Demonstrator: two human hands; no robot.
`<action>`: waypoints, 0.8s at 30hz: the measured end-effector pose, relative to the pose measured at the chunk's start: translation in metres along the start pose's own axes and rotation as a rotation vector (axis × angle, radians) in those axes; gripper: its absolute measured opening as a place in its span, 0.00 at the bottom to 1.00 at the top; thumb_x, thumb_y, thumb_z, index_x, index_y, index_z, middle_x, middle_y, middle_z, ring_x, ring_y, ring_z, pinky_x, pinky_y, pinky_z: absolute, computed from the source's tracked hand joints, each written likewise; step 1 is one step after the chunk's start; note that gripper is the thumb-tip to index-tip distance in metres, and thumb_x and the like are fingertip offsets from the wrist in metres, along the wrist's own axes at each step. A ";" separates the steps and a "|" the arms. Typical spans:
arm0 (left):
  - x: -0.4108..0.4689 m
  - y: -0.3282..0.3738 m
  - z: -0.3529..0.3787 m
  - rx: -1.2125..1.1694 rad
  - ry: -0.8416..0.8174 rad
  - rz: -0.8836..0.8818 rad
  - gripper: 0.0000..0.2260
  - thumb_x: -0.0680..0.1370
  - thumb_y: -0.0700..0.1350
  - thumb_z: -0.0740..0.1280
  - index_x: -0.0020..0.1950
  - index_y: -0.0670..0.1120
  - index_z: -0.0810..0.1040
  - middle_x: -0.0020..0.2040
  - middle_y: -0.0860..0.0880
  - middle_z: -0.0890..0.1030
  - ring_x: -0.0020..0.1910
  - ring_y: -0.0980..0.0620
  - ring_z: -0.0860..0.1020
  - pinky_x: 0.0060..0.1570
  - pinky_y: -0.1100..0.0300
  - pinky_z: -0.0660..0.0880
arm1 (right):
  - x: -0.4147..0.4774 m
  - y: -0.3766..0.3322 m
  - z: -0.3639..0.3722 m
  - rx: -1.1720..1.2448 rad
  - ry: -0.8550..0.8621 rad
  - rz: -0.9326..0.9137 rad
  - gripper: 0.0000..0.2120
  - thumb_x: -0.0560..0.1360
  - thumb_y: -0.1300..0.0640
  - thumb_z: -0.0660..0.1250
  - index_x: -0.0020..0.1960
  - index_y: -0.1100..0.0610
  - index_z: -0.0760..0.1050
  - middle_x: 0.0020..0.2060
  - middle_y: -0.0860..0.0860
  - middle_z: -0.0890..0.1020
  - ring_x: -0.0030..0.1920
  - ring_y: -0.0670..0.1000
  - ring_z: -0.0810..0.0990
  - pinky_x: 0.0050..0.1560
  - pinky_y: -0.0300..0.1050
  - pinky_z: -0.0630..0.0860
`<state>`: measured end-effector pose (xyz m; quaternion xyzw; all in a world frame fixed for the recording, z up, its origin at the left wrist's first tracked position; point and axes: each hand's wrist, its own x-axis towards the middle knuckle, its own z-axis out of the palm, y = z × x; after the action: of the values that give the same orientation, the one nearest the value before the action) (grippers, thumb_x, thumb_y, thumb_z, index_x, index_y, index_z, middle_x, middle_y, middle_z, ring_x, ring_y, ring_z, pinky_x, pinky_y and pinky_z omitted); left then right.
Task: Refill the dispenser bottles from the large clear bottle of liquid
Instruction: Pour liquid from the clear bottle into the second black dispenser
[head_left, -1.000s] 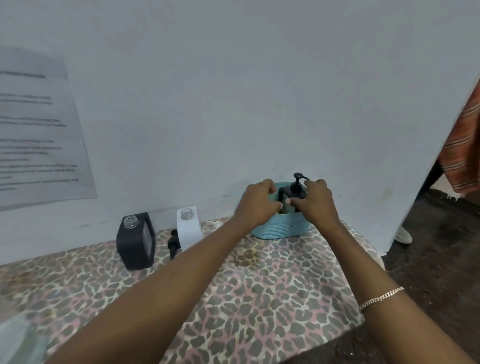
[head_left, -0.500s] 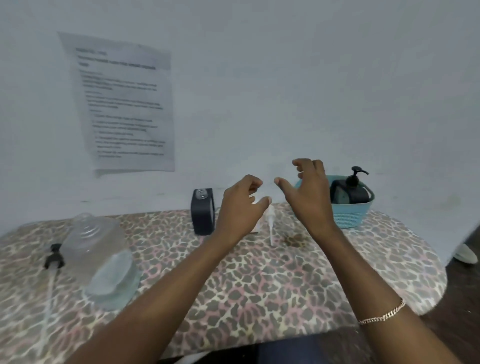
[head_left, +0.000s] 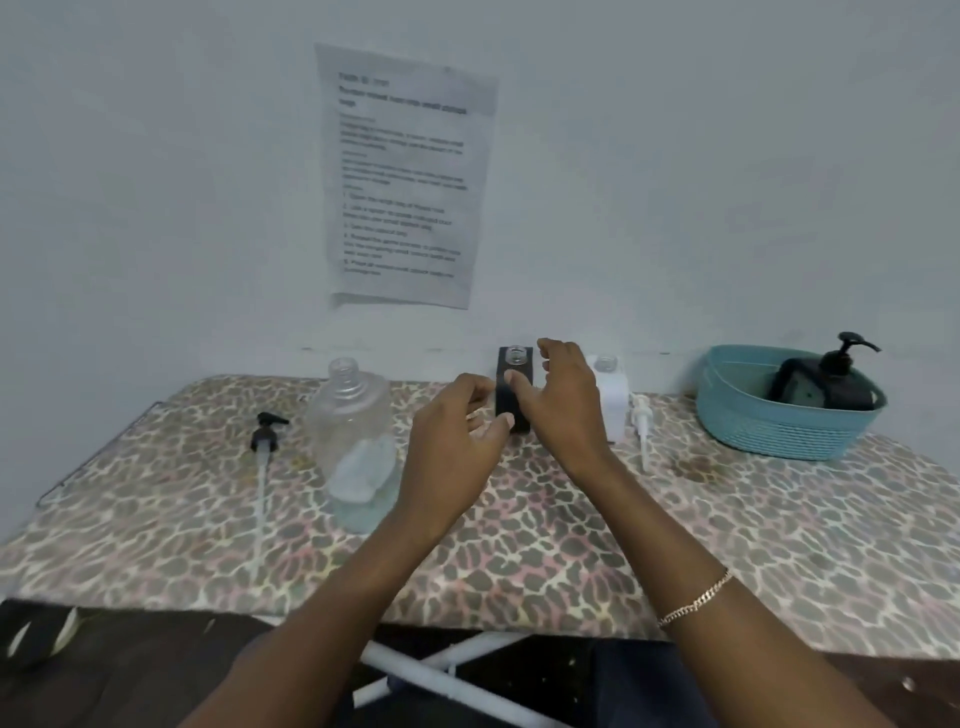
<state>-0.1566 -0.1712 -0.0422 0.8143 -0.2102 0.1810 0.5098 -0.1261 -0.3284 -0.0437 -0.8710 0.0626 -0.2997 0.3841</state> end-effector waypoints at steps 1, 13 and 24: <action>-0.005 -0.003 -0.006 0.019 0.011 0.001 0.12 0.78 0.43 0.74 0.61 0.48 0.80 0.53 0.59 0.81 0.55 0.60 0.82 0.58 0.69 0.78 | -0.001 0.000 0.009 -0.020 -0.011 0.015 0.27 0.80 0.51 0.71 0.75 0.59 0.70 0.68 0.54 0.75 0.66 0.54 0.76 0.64 0.45 0.73; -0.048 -0.029 -0.061 0.087 0.162 0.042 0.08 0.81 0.41 0.72 0.60 0.43 0.83 0.53 0.52 0.85 0.53 0.60 0.83 0.53 0.69 0.80 | 0.004 0.016 0.069 0.014 -0.021 0.350 0.34 0.76 0.43 0.74 0.71 0.62 0.67 0.62 0.59 0.79 0.60 0.61 0.80 0.54 0.54 0.79; -0.064 -0.041 -0.077 0.146 0.478 0.086 0.13 0.78 0.43 0.76 0.54 0.43 0.74 0.48 0.49 0.74 0.42 0.54 0.74 0.43 0.69 0.72 | -0.026 0.013 0.047 0.092 -0.075 0.279 0.19 0.76 0.49 0.75 0.58 0.56 0.71 0.52 0.51 0.80 0.46 0.49 0.78 0.35 0.35 0.71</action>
<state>-0.1951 -0.0749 -0.0736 0.7734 -0.1045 0.4047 0.4767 -0.1187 -0.2991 -0.0896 -0.8460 0.1547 -0.2131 0.4636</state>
